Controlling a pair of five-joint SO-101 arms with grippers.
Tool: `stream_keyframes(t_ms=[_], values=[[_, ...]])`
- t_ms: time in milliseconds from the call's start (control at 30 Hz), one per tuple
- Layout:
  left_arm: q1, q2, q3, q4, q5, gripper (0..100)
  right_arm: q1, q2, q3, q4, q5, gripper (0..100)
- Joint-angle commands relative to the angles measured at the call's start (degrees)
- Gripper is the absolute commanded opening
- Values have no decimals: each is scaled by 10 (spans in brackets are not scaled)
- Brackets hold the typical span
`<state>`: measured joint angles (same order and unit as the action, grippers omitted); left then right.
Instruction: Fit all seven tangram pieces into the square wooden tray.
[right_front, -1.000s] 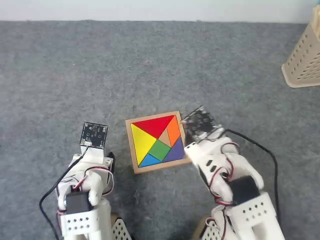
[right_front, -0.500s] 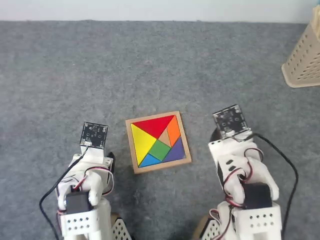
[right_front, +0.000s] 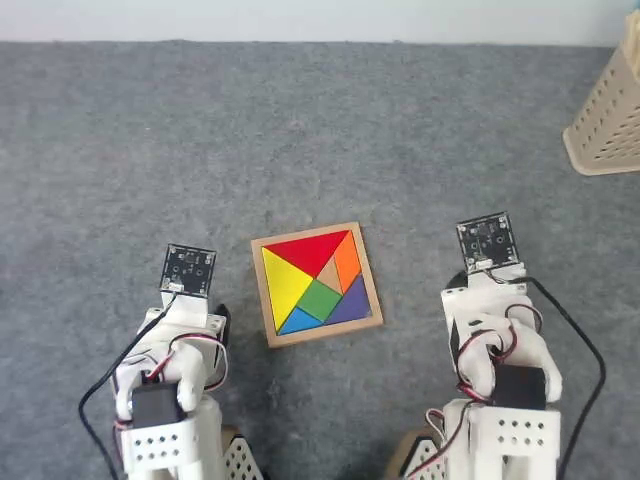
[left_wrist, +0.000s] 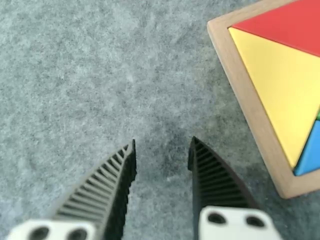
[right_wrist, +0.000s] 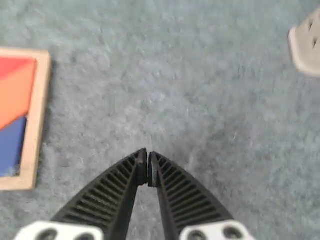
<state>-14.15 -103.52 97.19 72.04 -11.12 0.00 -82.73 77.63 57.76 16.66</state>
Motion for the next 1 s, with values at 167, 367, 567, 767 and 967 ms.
stream_keyframes(t_ms=[167, 367, 567, 767, 967], values=[[2, -11, -6, 4, -1, 167, 12, -10, 11, -33, 16, 6], [2, -11, -6, 4, -1, 167, 8, -85, 38, -20, 17, 6], [2, -11, -6, 4, -1, 167, 7, -214, 64, 58, 36, 6], [2, -11, -6, 4, -1, 167, 11, -183, 92, 35, 59, 6], [2, -11, -6, 4, -1, 167, 6, -176, 109, 42, 58, 6]])
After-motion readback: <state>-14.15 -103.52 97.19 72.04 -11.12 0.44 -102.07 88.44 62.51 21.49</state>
